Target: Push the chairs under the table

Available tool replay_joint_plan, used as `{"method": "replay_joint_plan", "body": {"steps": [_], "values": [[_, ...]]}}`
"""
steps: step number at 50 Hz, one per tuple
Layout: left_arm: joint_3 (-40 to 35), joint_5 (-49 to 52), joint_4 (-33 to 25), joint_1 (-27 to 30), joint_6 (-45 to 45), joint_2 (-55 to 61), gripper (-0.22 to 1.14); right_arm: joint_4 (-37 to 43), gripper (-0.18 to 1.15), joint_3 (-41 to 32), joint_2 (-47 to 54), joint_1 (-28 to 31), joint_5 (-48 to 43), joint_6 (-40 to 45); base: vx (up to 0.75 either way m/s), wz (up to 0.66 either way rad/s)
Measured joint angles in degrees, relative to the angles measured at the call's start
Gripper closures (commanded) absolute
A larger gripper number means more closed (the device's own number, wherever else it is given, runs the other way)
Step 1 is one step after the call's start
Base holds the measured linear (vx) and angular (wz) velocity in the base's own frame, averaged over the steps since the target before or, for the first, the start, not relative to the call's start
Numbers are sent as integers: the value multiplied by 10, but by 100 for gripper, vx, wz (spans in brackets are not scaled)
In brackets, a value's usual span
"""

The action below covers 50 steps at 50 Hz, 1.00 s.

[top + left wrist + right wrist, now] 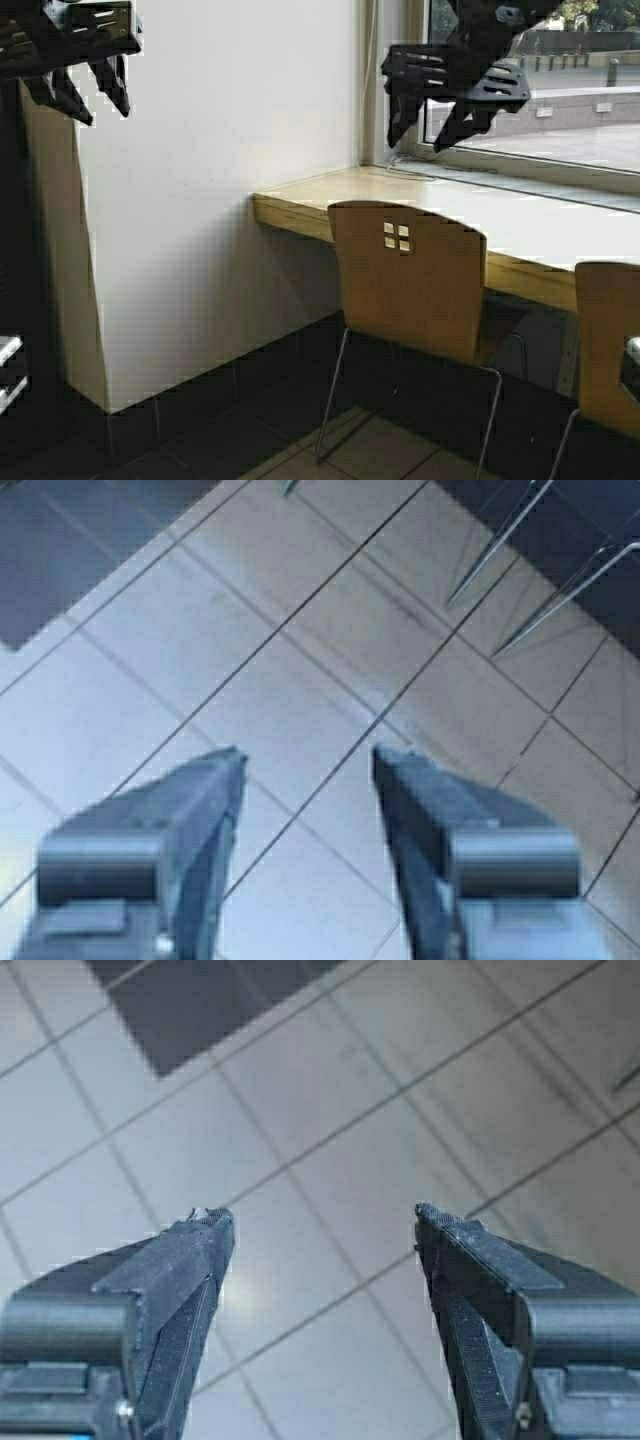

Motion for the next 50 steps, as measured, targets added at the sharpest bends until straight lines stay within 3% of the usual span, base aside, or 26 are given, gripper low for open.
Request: {"method": "replay_joint_plan", "body": {"steps": [20,50], "values": [[3,1,-11,0,-4,-4,13,-1,7,-1,20,-2,7,4,-37,-7],[4,9,-19,-52,-7,51,13,-13,7,-20,37,-2,42,0,-39,-23]]}}
